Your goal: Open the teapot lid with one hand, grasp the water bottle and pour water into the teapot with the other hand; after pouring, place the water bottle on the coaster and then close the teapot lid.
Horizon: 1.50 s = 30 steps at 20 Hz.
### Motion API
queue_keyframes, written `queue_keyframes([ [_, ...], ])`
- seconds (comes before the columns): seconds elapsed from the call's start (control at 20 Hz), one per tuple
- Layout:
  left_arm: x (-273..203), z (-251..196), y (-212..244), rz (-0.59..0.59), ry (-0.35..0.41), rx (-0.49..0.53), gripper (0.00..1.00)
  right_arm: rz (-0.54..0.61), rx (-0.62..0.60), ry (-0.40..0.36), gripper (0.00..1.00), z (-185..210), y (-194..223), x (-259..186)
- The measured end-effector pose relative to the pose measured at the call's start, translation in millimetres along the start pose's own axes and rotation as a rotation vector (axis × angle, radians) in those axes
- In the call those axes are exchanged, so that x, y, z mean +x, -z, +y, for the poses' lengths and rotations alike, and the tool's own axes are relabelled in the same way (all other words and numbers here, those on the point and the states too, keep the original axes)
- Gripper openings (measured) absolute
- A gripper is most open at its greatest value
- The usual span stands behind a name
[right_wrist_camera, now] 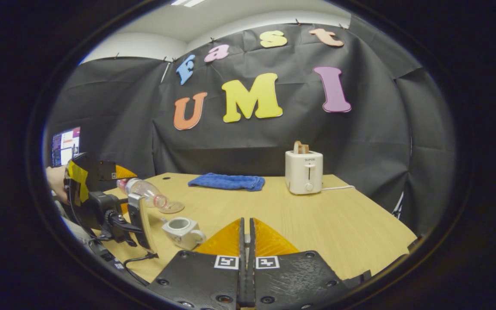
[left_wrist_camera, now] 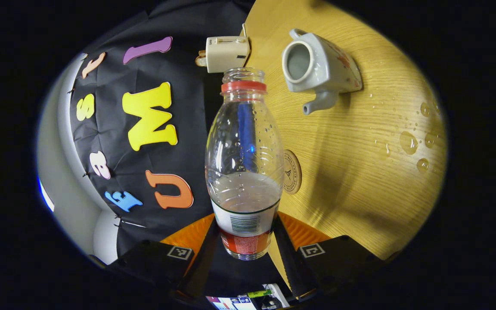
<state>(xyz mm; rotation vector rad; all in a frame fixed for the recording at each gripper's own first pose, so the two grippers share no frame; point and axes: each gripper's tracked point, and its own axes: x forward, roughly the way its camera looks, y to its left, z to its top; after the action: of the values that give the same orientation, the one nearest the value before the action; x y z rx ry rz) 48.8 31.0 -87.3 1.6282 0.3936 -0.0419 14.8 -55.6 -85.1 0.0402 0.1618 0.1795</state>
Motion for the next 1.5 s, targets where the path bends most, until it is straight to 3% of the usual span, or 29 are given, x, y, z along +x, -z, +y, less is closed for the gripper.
queue_keyframes([
  [0.25, 4, 9, -3, -0.002, -0.029, 0.049, 0.75, 0.002, 0.001, 0.000, 0.00, 1, -1, 0],
  [0.35, 6, 14, -2, 0.004, -0.034, 0.071, 0.80, 0.000, -0.002, -0.002, 0.00, 1, -1, 0],
  [0.5, 7, 12, -6, 0.003, -0.031, 0.099, 0.75, -0.004, 0.002, -0.001, 0.02, -2, -2, 0],
  [0.6, 5, 14, -7, 0.004, -0.036, 0.128, 0.80, 0.000, 0.011, -0.001, 0.00, -4, 1, 1],
  [0.65, 5, 16, -9, 0.004, -0.043, 0.143, 0.75, 0.002, 0.015, -0.001, 0.02, -4, 1, 1],
  [1.0, 3, 24, -11, 0.010, -0.066, 0.221, 0.75, 0.003, 0.023, -0.004, 0.00, -6, 3, -1],
  [1.05, 3, 26, -10, 0.014, -0.067, 0.227, 0.79, 0.002, 0.026, -0.002, 0.00, -7, 2, 0],
  [1.1, 2, 26, -11, 0.014, -0.071, 0.236, 0.75, 0.003, 0.028, -0.002, 0.00, -8, 3, 0],
  [1.5, -1, 34, -15, 0.024, -0.080, 0.291, 0.75, 0.002, 0.033, -0.007, 0.00, -11, 4, -2],
])
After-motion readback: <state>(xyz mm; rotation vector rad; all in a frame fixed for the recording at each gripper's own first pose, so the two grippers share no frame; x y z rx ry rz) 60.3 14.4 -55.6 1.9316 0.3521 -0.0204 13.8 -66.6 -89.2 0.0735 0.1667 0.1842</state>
